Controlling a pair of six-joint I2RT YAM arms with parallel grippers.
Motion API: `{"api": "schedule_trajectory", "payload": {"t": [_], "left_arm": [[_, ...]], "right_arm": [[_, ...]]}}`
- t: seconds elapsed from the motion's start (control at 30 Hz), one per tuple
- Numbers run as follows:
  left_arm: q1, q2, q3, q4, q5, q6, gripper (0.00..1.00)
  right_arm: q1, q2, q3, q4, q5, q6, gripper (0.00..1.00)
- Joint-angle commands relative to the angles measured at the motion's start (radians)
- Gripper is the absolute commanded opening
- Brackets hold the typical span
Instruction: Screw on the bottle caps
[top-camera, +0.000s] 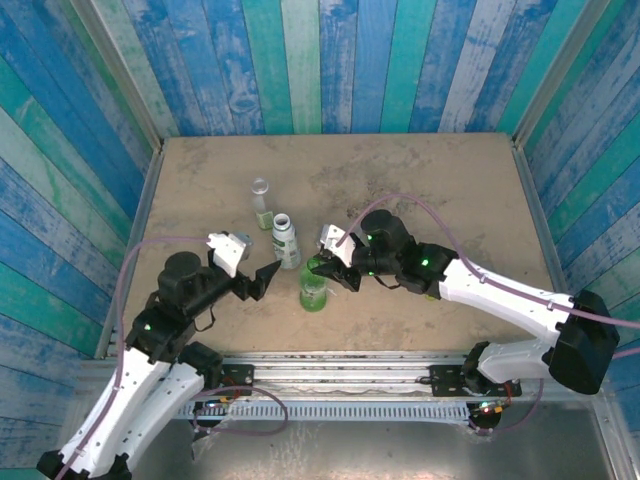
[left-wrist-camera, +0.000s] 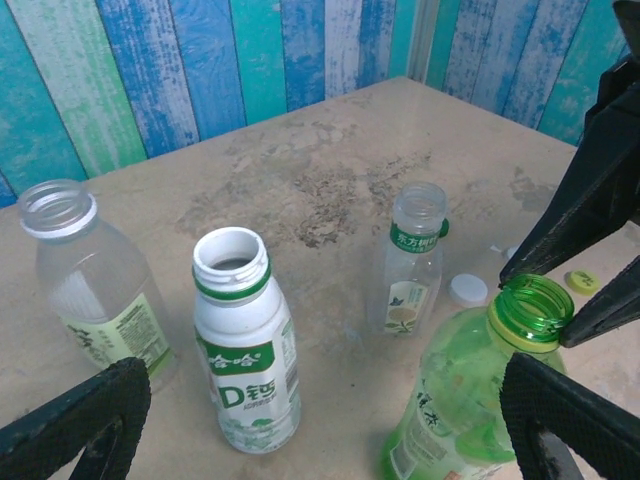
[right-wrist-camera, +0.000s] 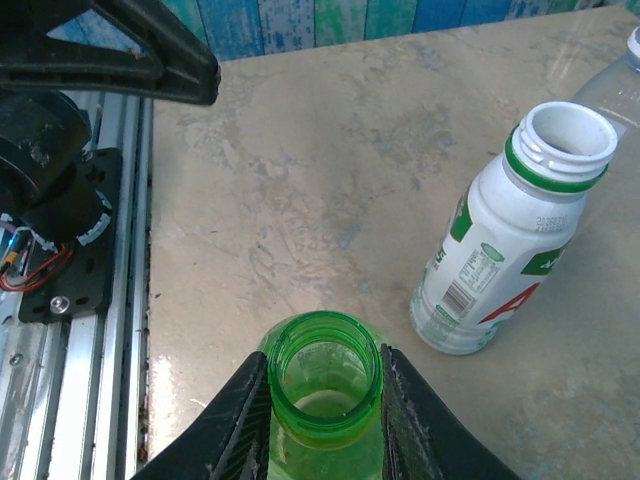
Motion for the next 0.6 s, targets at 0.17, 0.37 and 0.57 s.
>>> {"api": "schedule_trajectory", "payload": {"t": [0.17, 0.37, 0.57], "left_arm": [[-0.005, 0.017, -0.073, 0.262, 0.158, -0.082, 0.94], [-0.071, 0.033, -0.152, 0.469, 0.156, -0.185, 0.94], [-0.313, 0.141, -0.195, 0.625, -0.057, -0.111, 0.94]], "right_arm": [[0.003, -0.101, -0.035, -0.034, 0.135, 0.008, 0.25], [-0.036, -0.163, -0.039, -0.117, 0.161, 0.02, 0.25], [-0.093, -0.225, -0.021, -0.264, 0.175, 0.069, 0.24]]}}
